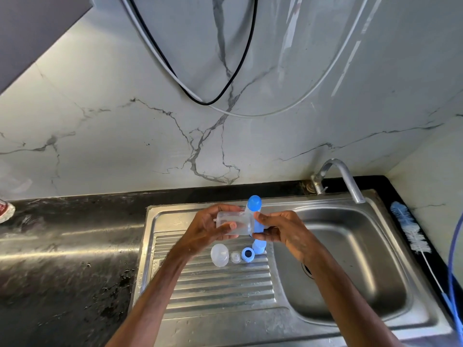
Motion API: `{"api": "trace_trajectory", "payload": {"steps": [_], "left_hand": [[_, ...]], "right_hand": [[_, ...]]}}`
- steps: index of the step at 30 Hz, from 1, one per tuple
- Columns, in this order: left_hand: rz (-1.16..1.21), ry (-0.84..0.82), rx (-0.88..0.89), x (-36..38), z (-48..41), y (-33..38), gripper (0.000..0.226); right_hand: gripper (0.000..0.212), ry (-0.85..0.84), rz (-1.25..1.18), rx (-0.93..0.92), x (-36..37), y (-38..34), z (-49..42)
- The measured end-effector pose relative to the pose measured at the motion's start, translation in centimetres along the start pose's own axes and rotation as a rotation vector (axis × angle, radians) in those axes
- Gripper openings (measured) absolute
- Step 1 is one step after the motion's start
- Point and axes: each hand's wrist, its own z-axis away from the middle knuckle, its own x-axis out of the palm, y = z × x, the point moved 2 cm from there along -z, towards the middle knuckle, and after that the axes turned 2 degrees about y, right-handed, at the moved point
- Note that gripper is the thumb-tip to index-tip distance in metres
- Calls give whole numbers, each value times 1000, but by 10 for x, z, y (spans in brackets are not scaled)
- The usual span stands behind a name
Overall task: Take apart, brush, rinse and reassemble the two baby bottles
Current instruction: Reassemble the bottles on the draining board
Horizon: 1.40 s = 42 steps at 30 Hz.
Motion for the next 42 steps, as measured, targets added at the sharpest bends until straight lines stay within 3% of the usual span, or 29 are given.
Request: {"api": "trace_trajectory", "payload": {"steps": [4,6,9,11,18,24,27,31,35,37,42], "left_hand": [[5,126,-5,-13,-2,-8,44],[80,243,-51,-22,-4,-13,44],[74,353,-95,-35,-6,-24,42],[45,376,-114,-40,-6,-33,43],[78,422,-176,-40,-3,-52,48],[99,412,-193,-38,-1,-55,44],[109,409,-209,-38,0,-57,40],[184,391,-238,-39,0,-53,42],[290,282,-266,-33,0,-48,46],[321,205,-276,-26,-1,-44,43],[306,130,-256,-12,-1,-29,44]], "right_hand": [[43,-39,11,9,-10,4,-22],[47,156,116,-42,-25,5,-36],[29,416,583,-130,-47,23,-58],[24,401,794,-109,-44,42,-68],[62,376,1102,12,-14,73,-98],[48,367,1179,64,-9,80,-102],[40,417,1096,35,-13,70,-94],[35,547,709,-141,-32,44,-64],[43,179,58,-197,-44,21,-25],[45,47,80,-256,-39,14,-12],[46,-56,134,-285,-27,7,-5]]}}
